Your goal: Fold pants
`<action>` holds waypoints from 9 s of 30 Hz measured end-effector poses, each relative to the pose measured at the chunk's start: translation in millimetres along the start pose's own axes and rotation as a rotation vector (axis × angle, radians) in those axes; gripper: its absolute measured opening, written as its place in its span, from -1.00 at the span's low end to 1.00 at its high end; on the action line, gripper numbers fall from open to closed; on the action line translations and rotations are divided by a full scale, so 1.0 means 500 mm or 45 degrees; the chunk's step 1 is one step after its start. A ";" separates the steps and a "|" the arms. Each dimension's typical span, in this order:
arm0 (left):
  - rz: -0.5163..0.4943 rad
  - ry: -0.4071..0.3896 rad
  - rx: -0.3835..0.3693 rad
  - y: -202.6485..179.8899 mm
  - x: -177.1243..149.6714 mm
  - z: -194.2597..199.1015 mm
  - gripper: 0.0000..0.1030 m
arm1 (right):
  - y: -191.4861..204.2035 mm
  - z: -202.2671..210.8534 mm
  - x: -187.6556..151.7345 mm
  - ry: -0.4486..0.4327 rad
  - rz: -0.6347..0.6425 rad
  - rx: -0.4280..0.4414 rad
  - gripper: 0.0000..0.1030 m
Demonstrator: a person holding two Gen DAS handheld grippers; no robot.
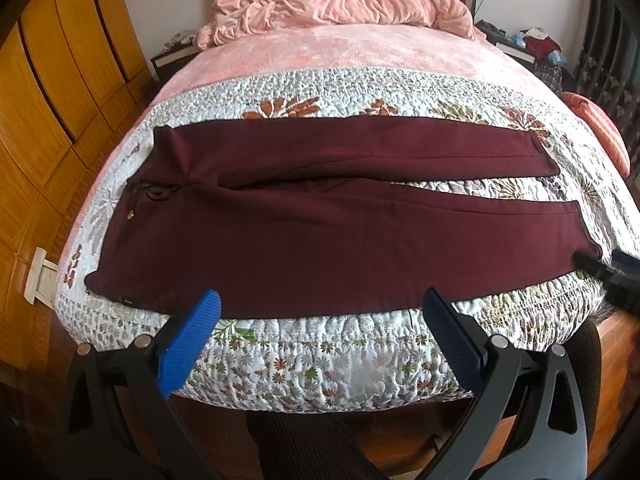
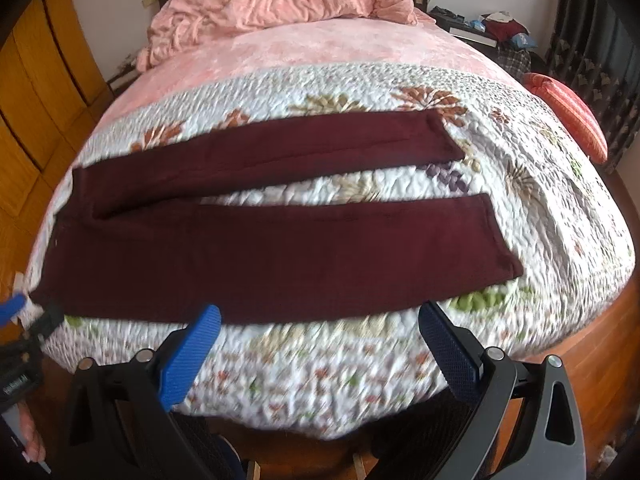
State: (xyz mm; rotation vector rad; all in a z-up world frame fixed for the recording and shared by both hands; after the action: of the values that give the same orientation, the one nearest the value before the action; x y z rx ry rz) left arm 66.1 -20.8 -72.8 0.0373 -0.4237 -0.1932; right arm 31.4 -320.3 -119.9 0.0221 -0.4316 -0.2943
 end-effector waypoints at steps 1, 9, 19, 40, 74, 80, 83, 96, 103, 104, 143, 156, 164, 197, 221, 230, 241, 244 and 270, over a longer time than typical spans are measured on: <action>0.001 0.004 0.005 0.002 0.006 -0.006 0.95 | -0.025 0.000 0.027 -0.021 -0.024 0.024 0.93; 0.077 -0.059 -0.053 -0.010 0.126 -0.053 0.95 | -0.250 -0.138 0.332 0.047 -0.033 0.054 0.93; -0.063 0.025 -0.120 -0.111 0.248 -0.173 0.95 | -0.370 -0.405 0.515 0.262 0.025 0.151 0.93; -0.388 0.002 -0.380 -0.258 0.441 -0.322 0.95 | -0.344 -0.265 0.521 -0.050 0.371 0.403 -0.53; -0.814 0.126 -0.686 -0.371 0.503 -0.360 -0.71 | -0.362 -0.188 0.485 -0.173 0.297 0.496 -0.53; -0.866 -0.178 -0.341 -0.357 0.386 -0.211 -0.71 | -0.359 -0.153 0.421 -0.237 0.297 0.453 -0.55; -0.910 -0.223 -0.246 -0.358 0.306 -0.185 -0.71 | -0.361 -0.145 0.359 -0.230 0.302 0.437 -0.55; -0.944 -0.248 -0.205 -0.400 0.047 -0.167 -0.71 | -0.433 -0.161 0.122 -0.140 0.190 0.355 -0.55; -0.937 -0.176 -0.097 -0.423 -0.046 -0.264 -0.66 | -0.442 -0.216 0.045 0.035 0.161 0.281 -0.26; -0.911 -0.169 -0.111 -0.420 -0.042 -0.264 -0.66 | -0.448 -0.210 0.036 0.044 0.138 0.269 -0.16; -0.621 -0.020 -0.348 -0.401 -0.016 -0.256 0.33 | -0.443 -0.204 -0.008 0.168 -0.418 0.520 -0.40; -0.278 -0.081 -0.273 -0.154 -0.027 -0.179 0.70 | -0.147 -0.075 0.050 0.054 -0.005 0.613 -0.36; -0.017 0.028 -0.129 0.038 -0.008 -0.250 0.69 | 0.142 -0.202 0.053 0.241 0.269 0.678 -0.36; 0.297 0.072 -0.348 0.183 0.107 -0.231 0.73 | 0.372 -0.225 0.000 0.274 0.826 0.602 -0.82; 0.265 0.697 0.112 0.199 0.334 -0.425 0.75 | 0.344 -0.285 -0.018 0.367 0.640 0.738 -0.82; 0.349 0.837 0.129 0.249 0.332 -0.462 -0.08 | 0.330 -0.289 -0.011 0.368 0.623 0.758 -0.82; 0.523 0.287 -0.070 0.322 0.255 -0.264 -0.66 | 0.321 -0.287 -0.010 0.363 0.605 0.744 -0.81; 0.587 0.132 -0.086 0.326 0.176 -0.200 -0.66 | 0.319 -0.285 -0.012 0.365 0.599 0.737 -0.81; 0.721 0.012 0.024 0.448 -0.062 -0.246 0.51 | 0.400 -0.174 0.005 0.303 0.725 0.671 -0.41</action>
State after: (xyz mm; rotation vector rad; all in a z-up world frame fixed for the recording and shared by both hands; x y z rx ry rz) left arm 129.3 204.5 -180.5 -0.0633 -0.4115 0.3686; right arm 125.1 -132.9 -181.3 0.4381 -0.2534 0.3858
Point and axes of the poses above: each gripper's, at about its wrist camera, not at the fingertips, and z roughly against the way its jaws point, y to its left, x to its top, the point moved 7 cm from there along -z, roughly the way its jaws point, and after that the axes turned 8 degrees about y, right-handed, at the moved point
